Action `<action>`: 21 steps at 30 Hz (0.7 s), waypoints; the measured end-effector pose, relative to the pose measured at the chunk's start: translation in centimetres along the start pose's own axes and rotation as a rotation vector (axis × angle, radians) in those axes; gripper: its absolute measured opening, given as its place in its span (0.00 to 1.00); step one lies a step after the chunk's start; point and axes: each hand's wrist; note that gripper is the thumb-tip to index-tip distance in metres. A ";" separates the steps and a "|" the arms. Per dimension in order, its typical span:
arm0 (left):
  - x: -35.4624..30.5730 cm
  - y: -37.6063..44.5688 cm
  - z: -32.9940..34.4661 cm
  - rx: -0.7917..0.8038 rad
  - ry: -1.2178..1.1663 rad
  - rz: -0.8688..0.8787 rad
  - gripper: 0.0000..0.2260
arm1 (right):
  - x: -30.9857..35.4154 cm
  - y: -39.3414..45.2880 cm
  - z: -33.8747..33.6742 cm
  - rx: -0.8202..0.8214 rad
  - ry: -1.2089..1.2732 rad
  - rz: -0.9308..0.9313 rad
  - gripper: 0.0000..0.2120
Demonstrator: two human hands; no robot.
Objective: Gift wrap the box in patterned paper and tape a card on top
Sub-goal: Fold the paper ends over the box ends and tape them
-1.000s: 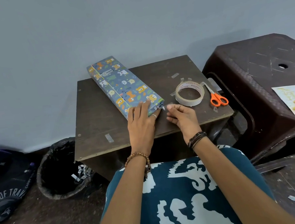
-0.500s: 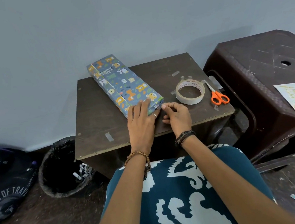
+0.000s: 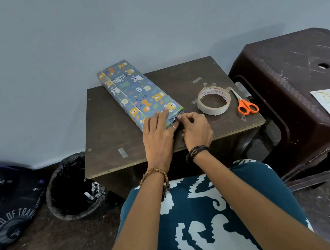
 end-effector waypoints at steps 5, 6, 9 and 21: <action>-0.1 0.1 -0.1 -0.014 -0.015 -0.023 0.13 | 0.3 -0.5 -0.4 -0.036 -0.039 -0.007 0.09; -0.1 0.1 -0.1 0.000 -0.025 -0.027 0.13 | 0.3 -0.5 -0.5 -0.041 -0.056 -0.011 0.09; -0.1 0.0 -0.2 0.056 -0.035 -0.037 0.18 | 0.4 -0.4 -0.4 -0.045 -0.051 -0.024 0.09; -0.1 0.1 -0.2 0.063 -0.022 -0.037 0.17 | 0.4 0.1 0.1 -0.070 0.039 -0.042 0.05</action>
Point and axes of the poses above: each hand's wrist, its own y-axis towards the middle knuckle, its own z-axis out of the palm, x = y × z, and after that the axes turned 15 degrees about z, right-handed
